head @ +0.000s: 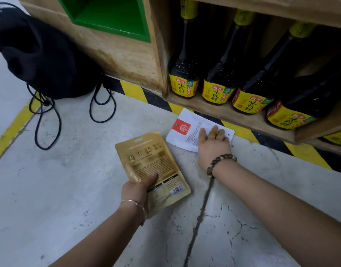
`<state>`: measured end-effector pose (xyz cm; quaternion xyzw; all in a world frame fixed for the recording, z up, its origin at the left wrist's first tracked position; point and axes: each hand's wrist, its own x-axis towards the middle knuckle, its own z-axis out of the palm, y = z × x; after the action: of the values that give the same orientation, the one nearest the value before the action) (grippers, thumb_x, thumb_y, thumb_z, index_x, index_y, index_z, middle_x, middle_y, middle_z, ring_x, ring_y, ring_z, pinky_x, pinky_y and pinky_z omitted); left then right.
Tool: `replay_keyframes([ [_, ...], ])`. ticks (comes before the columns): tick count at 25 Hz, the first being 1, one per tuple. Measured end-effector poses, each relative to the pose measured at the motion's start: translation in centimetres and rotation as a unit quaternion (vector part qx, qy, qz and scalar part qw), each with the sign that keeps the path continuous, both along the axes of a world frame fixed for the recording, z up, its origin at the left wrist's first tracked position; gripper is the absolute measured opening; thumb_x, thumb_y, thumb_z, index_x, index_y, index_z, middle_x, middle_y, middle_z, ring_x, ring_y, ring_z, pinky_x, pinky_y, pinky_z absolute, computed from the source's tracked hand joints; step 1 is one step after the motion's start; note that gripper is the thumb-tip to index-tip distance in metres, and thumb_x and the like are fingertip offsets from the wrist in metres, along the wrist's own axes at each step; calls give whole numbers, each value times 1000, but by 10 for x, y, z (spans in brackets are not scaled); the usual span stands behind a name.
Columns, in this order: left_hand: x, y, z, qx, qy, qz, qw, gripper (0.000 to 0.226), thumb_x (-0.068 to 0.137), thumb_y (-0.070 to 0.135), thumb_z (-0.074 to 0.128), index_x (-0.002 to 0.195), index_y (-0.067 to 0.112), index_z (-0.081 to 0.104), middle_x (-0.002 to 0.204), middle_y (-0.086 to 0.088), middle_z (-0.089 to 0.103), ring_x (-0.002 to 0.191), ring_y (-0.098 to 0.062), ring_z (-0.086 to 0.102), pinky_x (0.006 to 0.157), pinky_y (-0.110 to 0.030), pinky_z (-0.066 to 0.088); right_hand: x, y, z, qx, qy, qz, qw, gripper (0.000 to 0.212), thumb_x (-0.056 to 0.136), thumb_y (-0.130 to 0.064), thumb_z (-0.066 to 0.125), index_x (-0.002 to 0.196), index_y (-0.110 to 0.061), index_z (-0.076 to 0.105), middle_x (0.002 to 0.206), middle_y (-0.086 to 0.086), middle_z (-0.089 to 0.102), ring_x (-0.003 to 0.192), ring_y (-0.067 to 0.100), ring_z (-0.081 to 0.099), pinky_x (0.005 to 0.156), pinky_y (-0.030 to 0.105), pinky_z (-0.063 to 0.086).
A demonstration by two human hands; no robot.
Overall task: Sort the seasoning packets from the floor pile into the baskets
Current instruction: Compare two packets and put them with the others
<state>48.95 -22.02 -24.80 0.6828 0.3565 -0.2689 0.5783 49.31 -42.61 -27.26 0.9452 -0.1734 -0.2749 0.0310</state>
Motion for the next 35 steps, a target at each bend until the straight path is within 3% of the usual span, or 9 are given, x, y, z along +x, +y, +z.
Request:
replay_keyframes([
  [3,4,-2,2,-1,-19,2,1000,11,74,10,75,78,10,65,55,4,68,44,-12,65,36,-18,46,-7,-16,8,14,-109,-3,994,42,90,-12,37,132,-10,39,132,16,45,124,32,40,87,38,44],
  [7,9,-13,8,-39,-39,-25,998,9,76,5,71,81,8,65,60,1,70,51,-15,67,40,-22,50,-39,-32,25,115,-269,-79,953,29,84,-11,53,110,-22,61,101,5,65,90,28,61,63,31,44],
  [9,11,-19,9,-40,-47,-60,996,8,76,6,70,82,9,65,62,2,71,53,-13,68,41,-21,50,-52,-36,35,296,-367,-226,852,18,83,-11,63,96,-24,64,85,-5,69,78,16,65,61,31,51],
  [11,12,-23,10,-34,-57,-97,993,8,77,7,70,83,11,66,64,5,72,55,-10,68,43,-19,50,-59,-41,43,539,-394,-343,661,35,79,3,66,95,-28,59,89,-18,68,80,-1,66,65,21,54],
  [13,13,-23,10,-34,-65,-113,991,9,77,9,70,84,12,66,69,5,73,61,-12,70,48,-21,52,-67,-48,41,611,-375,-370,591,41,78,11,62,99,-24,58,97,-12,67,84,0,67,68,17,54],
  [18,13,-33,27,7,-93,-130,987,21,66,25,78,81,16,67,69,7,73,62,-10,69,49,-22,51,-93,-51,45,588,-417,-431,544,33,81,11,57,100,-17,59,97,-6,68,81,3,68,68,20,54],
  [22,-4,-43,72,51,-112,-152,981,14,69,21,80,75,16,69,73,7,71,69,-13,68,68,-29,53,-140,-37,91,546,-431,-480,534,33,82,10,58,109,-9,56,95,-9,70,83,5,67,72,22,54],
  [28,-49,-55,211,33,-104,-284,953,9,71,19,79,68,20,70,67,12,72,63,-7,69,56,-22,55,-214,-16,231,524,-453,-540,479,21,86,8,53,104,-2,58,80,-13,72,77,4,66,68,20,52],
  [35,-100,-97,372,9,-105,-399,911,9,73,19,78,72,23,69,65,18,70,68,-5,68,65,-22,56,-278,-11,403,529,-446,-608,390,33,88,12,45,120,5,51,79,-11,72,77,7,68,68,21,55],
])
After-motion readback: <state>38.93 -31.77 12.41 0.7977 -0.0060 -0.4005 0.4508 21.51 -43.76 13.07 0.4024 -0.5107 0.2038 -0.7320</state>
